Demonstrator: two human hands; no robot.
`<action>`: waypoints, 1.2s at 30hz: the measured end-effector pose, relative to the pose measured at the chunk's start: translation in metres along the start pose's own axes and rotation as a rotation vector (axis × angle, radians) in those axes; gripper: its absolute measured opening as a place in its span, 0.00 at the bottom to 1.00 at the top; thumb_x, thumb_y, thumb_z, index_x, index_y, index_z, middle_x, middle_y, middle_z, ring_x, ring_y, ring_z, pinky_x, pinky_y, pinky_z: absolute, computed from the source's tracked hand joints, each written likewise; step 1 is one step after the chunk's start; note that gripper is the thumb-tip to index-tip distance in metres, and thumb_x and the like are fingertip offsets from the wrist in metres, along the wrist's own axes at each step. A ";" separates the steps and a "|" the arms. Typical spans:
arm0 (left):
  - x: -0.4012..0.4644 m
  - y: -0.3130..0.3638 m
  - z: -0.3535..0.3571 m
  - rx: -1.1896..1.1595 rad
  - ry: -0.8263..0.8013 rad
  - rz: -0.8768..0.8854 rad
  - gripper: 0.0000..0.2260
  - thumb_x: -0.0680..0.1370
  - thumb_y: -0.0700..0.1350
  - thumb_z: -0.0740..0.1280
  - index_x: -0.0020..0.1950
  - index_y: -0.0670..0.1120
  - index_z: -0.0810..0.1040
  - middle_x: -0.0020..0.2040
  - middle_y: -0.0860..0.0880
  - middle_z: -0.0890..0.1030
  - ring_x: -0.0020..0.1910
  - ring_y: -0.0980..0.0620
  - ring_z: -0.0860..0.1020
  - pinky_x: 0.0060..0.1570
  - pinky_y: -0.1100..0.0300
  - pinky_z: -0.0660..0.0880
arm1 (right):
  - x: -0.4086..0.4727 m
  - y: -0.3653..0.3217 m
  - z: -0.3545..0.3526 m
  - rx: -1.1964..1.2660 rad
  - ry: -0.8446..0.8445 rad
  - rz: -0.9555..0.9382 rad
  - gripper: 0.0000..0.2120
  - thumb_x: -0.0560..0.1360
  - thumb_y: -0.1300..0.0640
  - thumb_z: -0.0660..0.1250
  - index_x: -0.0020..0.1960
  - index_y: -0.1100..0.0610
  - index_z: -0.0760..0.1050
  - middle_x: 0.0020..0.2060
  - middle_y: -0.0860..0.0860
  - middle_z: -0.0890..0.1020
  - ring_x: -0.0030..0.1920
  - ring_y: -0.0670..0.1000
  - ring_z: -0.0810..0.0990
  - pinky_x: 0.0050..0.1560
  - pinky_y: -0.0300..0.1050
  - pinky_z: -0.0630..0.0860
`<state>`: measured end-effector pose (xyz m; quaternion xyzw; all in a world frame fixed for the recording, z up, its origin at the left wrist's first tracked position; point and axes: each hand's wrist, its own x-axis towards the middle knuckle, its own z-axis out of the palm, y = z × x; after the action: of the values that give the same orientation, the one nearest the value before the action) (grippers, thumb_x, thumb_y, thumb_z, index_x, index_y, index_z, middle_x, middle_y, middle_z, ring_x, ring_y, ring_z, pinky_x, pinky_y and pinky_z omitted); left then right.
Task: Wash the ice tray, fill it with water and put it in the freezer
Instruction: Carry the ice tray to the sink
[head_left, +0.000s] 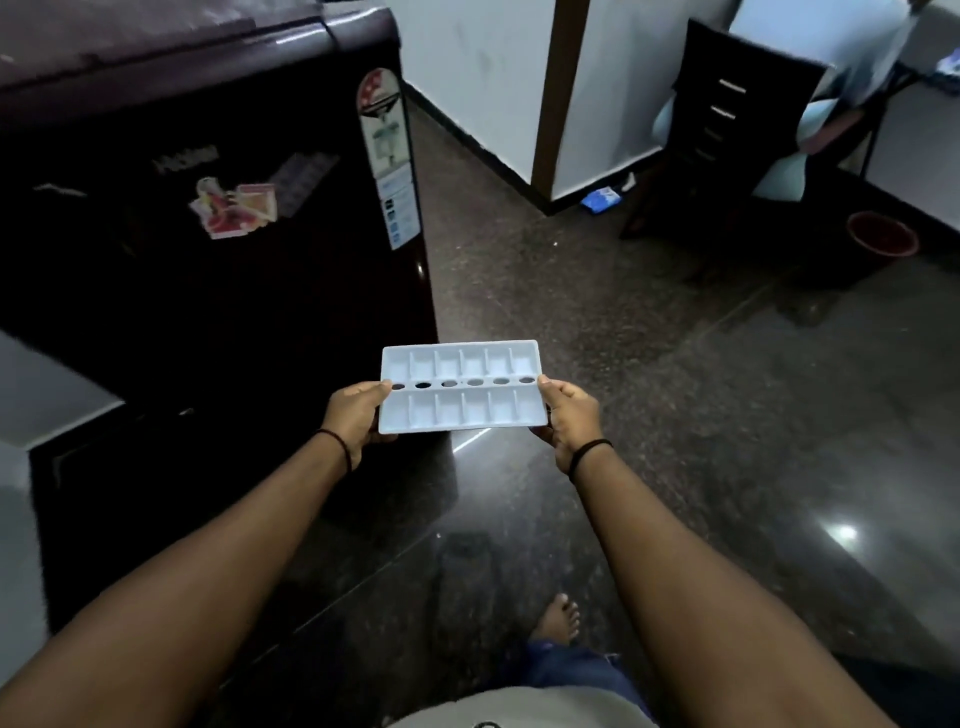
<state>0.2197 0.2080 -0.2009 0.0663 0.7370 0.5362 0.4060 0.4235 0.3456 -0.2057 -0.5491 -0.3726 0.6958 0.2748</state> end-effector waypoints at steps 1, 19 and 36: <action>0.009 0.006 0.017 0.004 -0.007 0.009 0.09 0.80 0.46 0.64 0.55 0.43 0.78 0.43 0.45 0.81 0.36 0.48 0.79 0.25 0.61 0.75 | 0.014 -0.007 -0.009 0.003 0.000 0.002 0.09 0.79 0.56 0.67 0.40 0.53 0.77 0.38 0.51 0.82 0.39 0.50 0.80 0.40 0.46 0.78; 0.265 0.179 0.243 -0.146 0.189 0.126 0.12 0.78 0.42 0.65 0.35 0.47 0.80 0.32 0.52 0.78 0.28 0.56 0.76 0.24 0.69 0.71 | 0.327 -0.219 -0.004 -0.178 -0.031 -0.088 0.10 0.80 0.56 0.64 0.40 0.54 0.76 0.35 0.53 0.79 0.33 0.49 0.75 0.30 0.39 0.70; 0.570 0.392 0.262 -0.310 0.551 0.080 0.12 0.74 0.42 0.62 0.32 0.46 0.80 0.34 0.48 0.80 0.34 0.48 0.78 0.36 0.57 0.73 | 0.642 -0.424 0.242 -0.397 -0.320 -0.162 0.08 0.80 0.58 0.61 0.43 0.55 0.74 0.41 0.54 0.77 0.38 0.50 0.74 0.33 0.41 0.70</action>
<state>-0.1139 0.8682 -0.1950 -0.1150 0.7257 0.6554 0.1748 0.0201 1.0432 -0.1882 -0.4434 -0.5832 0.6629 0.1542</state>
